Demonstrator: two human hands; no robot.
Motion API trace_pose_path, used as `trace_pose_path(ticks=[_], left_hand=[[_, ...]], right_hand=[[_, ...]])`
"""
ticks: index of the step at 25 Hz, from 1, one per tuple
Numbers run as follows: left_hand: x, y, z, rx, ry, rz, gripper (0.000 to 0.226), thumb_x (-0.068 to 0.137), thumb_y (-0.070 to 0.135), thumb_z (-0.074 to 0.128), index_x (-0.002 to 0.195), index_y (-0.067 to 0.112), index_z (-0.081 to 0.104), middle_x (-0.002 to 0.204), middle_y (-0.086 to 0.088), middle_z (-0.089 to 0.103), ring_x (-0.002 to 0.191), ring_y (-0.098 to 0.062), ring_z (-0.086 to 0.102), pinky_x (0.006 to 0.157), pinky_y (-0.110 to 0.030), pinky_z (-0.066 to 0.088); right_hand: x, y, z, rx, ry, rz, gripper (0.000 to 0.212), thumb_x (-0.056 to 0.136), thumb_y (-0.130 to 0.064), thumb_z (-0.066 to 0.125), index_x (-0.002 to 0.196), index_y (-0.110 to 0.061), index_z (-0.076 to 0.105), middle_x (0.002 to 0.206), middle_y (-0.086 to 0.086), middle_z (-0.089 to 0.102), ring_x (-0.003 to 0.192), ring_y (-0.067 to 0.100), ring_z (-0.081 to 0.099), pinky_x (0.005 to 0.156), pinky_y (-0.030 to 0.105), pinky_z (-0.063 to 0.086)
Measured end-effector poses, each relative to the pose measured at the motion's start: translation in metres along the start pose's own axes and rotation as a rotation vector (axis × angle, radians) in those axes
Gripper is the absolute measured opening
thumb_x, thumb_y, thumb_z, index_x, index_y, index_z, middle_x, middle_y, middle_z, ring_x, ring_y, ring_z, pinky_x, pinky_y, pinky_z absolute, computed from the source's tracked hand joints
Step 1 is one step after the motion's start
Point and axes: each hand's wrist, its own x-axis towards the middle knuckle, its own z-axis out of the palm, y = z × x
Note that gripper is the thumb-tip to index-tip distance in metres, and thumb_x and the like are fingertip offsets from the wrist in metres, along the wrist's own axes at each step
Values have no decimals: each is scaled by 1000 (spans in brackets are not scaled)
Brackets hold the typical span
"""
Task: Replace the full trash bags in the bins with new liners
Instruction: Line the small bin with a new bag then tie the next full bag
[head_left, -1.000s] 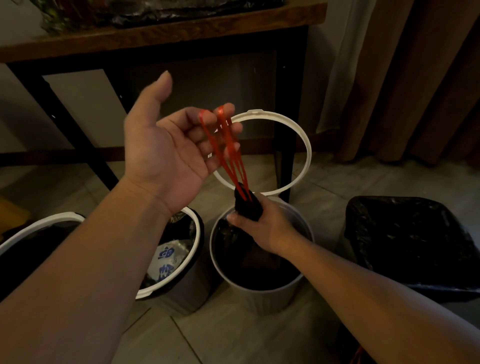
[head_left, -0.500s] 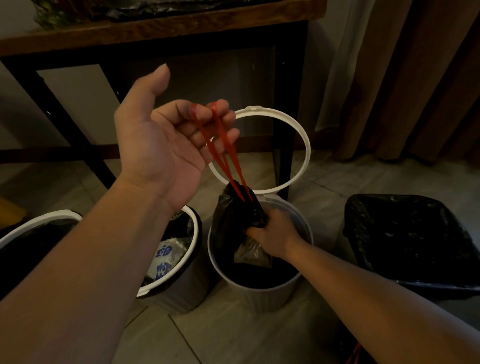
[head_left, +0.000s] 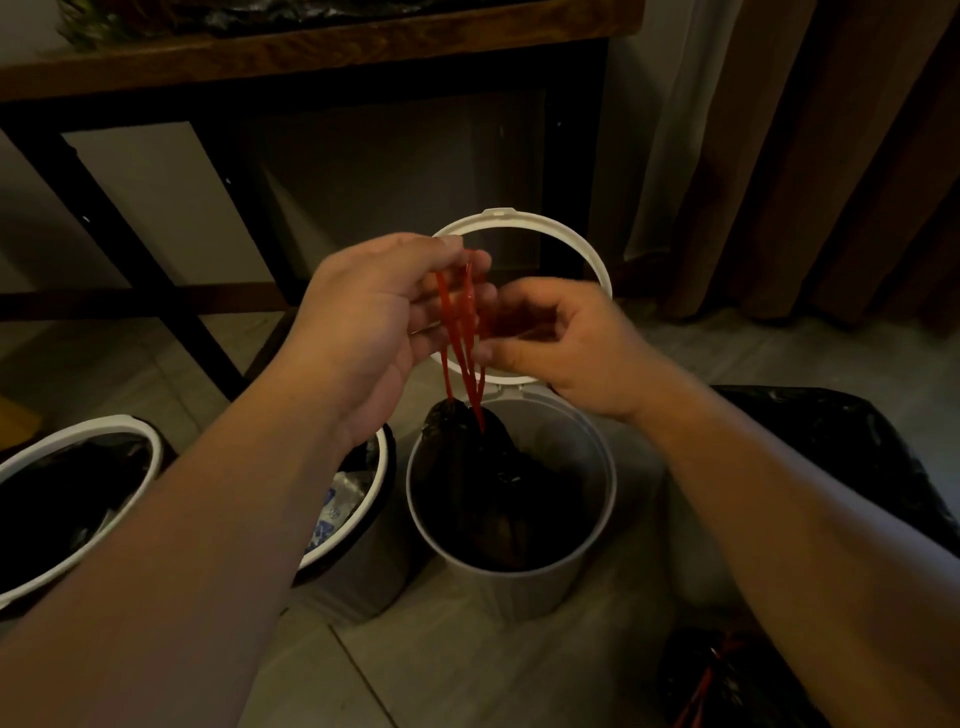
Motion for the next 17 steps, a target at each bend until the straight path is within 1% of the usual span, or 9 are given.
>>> trace_pose_path(ticks=[1,3,5,8,11,13,14,16,17], left_hand=[[-1,1,-1,25,-2,4,17,100,22,66,101,9,76,109,-13,81,102,-31,79,81,-41,65],[-3,2,0,78,-11,10,18,101,24,66,101,10,78,108,-13,81,101,-29,79,79,-37,65],[-5,3,3,96,-8,11,17,101,24,67,99,12,79,107,-13,81,100,-28,79,78,-35,64],[-9,7,3,101,-5,0,18,101,23,68,95,14,82,106,-14,81,98,-28,79,78,-34,63],[-12,12,0,133,23,-9,18,101,25,69,95,15,83,105,-11,81,98,-27,80,80,-34,64],[-16,11,-3,137,69,-5,17,100,27,70,94,19,84,104,-6,82,98,-22,79,84,-37,64],[-18,10,-3,146,95,6,17,99,29,71,93,22,85,102,-2,82,97,-17,79,84,-36,63],[-23,5,-1,164,120,42,16,99,31,71,95,27,86,100,5,81,96,-9,77,82,-30,60],[-26,3,1,160,120,59,16,100,31,71,96,28,86,100,8,81,97,-7,76,84,-31,59]], right_hand=[[-1,-7,0,9,18,-29,34,87,-25,84,116,-11,74,110,9,78,106,26,75,95,53,60],[-4,-16,2,37,24,-43,34,84,-22,84,112,-5,75,106,11,79,102,27,77,93,50,62],[-6,-22,6,28,30,-49,34,82,-20,85,111,-4,75,103,11,80,100,24,78,92,43,63],[-4,-24,9,-18,114,-82,17,88,-10,81,103,-3,77,93,12,78,88,20,77,82,31,62],[-6,-25,7,-23,139,-63,11,91,-9,78,98,-1,78,88,18,76,79,26,75,72,25,60],[-9,-26,5,-5,144,-45,6,93,-8,76,96,-4,78,87,16,77,77,22,76,70,25,61],[-9,-26,3,17,152,-28,4,94,-8,74,96,-7,78,89,15,77,79,21,77,71,28,63],[-10,-25,1,88,173,20,8,97,-7,71,96,-12,77,92,13,78,81,22,78,72,35,66],[-10,-26,1,136,180,41,12,98,-8,69,95,-15,78,92,12,79,81,23,78,72,36,65]])
